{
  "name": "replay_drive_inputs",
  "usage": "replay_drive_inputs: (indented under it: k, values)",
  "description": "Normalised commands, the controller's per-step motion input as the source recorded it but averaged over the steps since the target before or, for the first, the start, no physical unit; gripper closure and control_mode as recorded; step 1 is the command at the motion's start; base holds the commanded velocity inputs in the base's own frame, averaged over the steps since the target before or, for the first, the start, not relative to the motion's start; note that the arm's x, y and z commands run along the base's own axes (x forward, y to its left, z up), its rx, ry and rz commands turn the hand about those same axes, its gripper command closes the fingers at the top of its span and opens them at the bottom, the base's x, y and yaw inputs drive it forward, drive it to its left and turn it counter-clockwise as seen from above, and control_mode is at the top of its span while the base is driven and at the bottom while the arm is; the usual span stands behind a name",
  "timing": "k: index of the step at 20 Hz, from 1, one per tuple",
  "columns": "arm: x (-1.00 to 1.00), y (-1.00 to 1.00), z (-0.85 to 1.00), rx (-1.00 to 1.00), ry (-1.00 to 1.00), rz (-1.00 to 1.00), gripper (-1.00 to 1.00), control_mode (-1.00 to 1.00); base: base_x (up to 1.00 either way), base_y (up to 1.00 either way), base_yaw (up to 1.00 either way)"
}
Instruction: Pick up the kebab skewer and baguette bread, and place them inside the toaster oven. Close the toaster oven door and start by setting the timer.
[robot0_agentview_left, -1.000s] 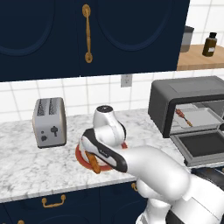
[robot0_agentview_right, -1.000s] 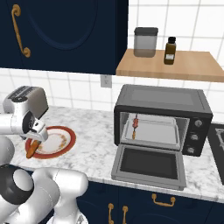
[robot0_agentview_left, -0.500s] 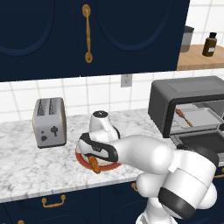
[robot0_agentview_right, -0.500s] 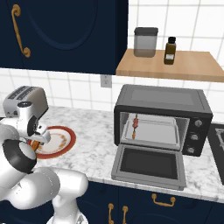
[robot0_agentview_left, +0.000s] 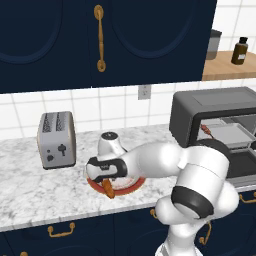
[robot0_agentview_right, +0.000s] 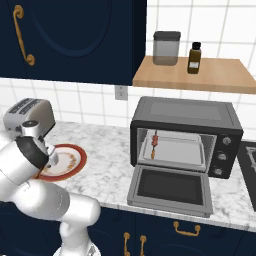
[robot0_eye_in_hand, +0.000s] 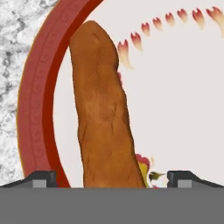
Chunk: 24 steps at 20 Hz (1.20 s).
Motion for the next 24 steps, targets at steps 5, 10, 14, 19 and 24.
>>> replay_drive_inputs:
  k: [5, 10, 14, 19, 24]
  values:
    - [0.09, 0.06, -0.12, 0.0, 0.0, 0.02, 1.0, -1.0, 0.0, 0.0, 0.0]
    - [0.0, 0.02, -0.05, 0.0, 0.01, 0.0, 1.0, -1.0, 0.0, 0.0, 0.0]
    - [-0.04, -0.11, 0.12, 0.0, 0.0, 0.01, 1.0, -1.0, 0.0, 0.0, 0.0]
    - [-0.2, -0.55, 0.74, 0.01, -0.01, 0.13, 1.0, -1.0, 0.0, 0.0, 0.0]
    - [-0.66, -1.0, 0.94, 0.0, -0.09, 0.31, 1.0, -1.0, 0.0, 0.0, 0.0]
